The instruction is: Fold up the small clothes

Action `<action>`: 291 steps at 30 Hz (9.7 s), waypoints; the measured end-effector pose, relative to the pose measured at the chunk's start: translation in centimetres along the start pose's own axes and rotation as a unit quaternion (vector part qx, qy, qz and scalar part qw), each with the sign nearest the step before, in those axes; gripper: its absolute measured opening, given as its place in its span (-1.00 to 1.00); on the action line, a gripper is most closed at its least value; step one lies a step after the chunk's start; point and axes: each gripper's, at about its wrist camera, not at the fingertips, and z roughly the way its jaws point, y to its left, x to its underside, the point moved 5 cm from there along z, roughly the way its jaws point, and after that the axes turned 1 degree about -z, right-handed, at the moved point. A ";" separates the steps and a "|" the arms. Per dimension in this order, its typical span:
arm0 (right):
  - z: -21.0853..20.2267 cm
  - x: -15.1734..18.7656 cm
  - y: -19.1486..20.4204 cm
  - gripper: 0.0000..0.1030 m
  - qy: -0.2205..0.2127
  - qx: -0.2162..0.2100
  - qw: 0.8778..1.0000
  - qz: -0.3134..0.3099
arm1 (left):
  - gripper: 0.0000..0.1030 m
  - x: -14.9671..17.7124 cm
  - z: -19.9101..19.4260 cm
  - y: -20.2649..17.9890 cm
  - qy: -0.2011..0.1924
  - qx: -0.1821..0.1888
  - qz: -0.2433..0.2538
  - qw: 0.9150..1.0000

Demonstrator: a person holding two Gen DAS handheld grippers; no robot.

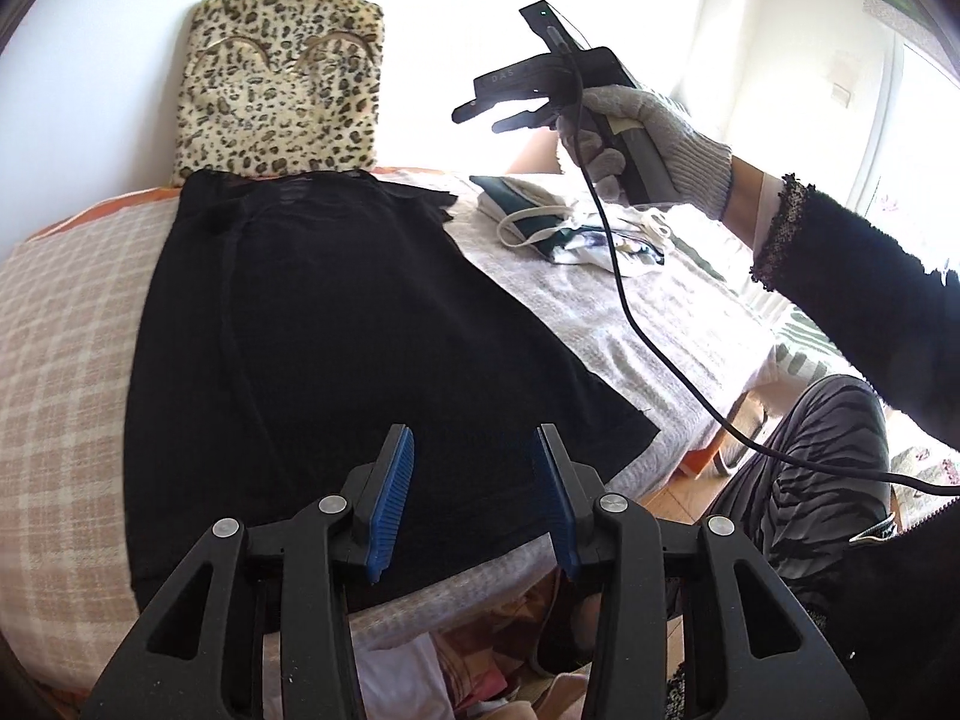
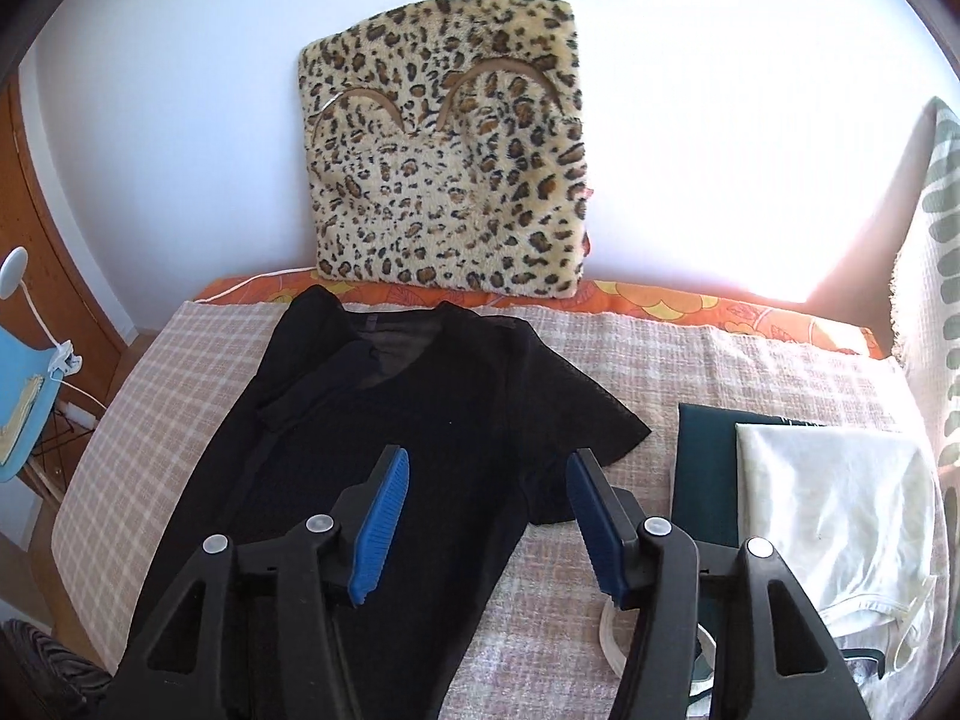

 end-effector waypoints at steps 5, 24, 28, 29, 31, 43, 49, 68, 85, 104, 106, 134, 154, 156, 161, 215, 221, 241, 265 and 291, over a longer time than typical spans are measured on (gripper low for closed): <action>1.5 -0.1 -3.4 0.12 0.016 0.005 1.000 0.025 | -0.10 -0.7 2.6 -4.1 0.011 0.031 0.051 0.998; 11.5 -4.2 -7.0 0.17 0.072 0.001 0.997 0.016 | 0.01 1.2 11.0 -10.4 0.089 0.035 0.130 0.987; 14.2 -4.4 -7.8 0.17 0.093 0.006 0.995 0.035 | -0.06 1.3 11.2 -10.1 0.084 0.037 0.129 0.987; 14.8 -4.3 -7.9 0.17 0.099 0.007 0.994 0.038 | -0.11 1.3 11.2 -10.1 0.082 0.038 0.130 0.987; 15.8 -4.0 -7.8 0.17 0.110 0.010 0.993 0.032 | -0.29 1.2 11.2 -9.8 0.076 0.040 0.128 0.988; 18.4 -2.1 -6.8 -0.72 0.136 0.028 0.990 -0.004 | -0.86 0.1 11.4 -7.9 0.063 0.056 0.075 0.994; 17.1 -3.8 -5.8 -1.00 0.109 0.017 0.994 0.017 | -0.88 -0.6 10.5 -6.5 0.047 0.067 0.027 0.996; 13.3 -8.9 2.3 -1.00 0.074 0.039 0.996 -0.033 | -0.89 -1.0 6.5 -2.7 -0.001 0.061 -0.034 0.998; 18.4 -10.7 17.1 -1.00 0.108 0.075 0.979 -0.159 | -0.89 1.5 3.3 3.4 -0.012 0.034 -0.124 0.992; 15.8 -4.4 11.9 -0.18 0.129 -0.040 0.990 -0.050 | -0.75 2.0 1.2 4.7 -0.009 0.024 -0.153 0.988; 16.3 -3.0 11.4 -0.17 0.142 -0.042 0.988 -0.047 | -0.75 2.2 0.7 4.9 -0.011 0.023 -0.160 0.987; 5.2 -0.8 15.1 -0.08 0.063 -0.160 0.984 -0.046 | -0.53 3.4 -2.2 5.1 -0.007 -0.006 -0.154 0.988; -5.8 23.4 13.1 -0.08 0.141 -0.162 0.975 0.052 | -0.52 5.7 -4.7 14.0 0.122 -0.028 -0.197 0.972; -6.3 24.3 13.5 -0.08 0.141 -0.169 0.974 0.061 | -0.52 5.9 -4.6 14.1 0.122 -0.023 -0.206 0.971; -6.4 25.7 15.1 -0.09 0.145 -0.170 0.974 0.045 | -0.49 6.2 -4.9 14.7 0.118 -0.001 -0.248 0.961; -4.4 23.0 13.6 -0.95 0.119 -0.271 0.939 0.173 | -0.93 1.4 -5.0 14.4 0.065 0.034 -0.199 0.977; -3.6 19.0 13.6 -0.96 0.095 -0.252 0.952 0.145 | -0.93 -2.6 -4.1 15.8 0.035 0.017 -0.178 0.983; 7.1 13.8 9.6 -0.94 0.143 -0.195 0.960 0.143 | -0.93 -4.6 3.6 22.6 0.074 -0.037 -0.206 0.975; 4.4 16.9 17.2 -0.61 0.127 -0.208 0.966 -0.086 | -0.80 -3.1 3.2 18.8 0.113 -0.001 -0.149 0.982; 7.8 10.6 12.5 -0.31 0.076 -0.111 0.991 -0.029 | -0.76 -7.6 4.8 25.3 0.074 -0.095 -0.173 0.978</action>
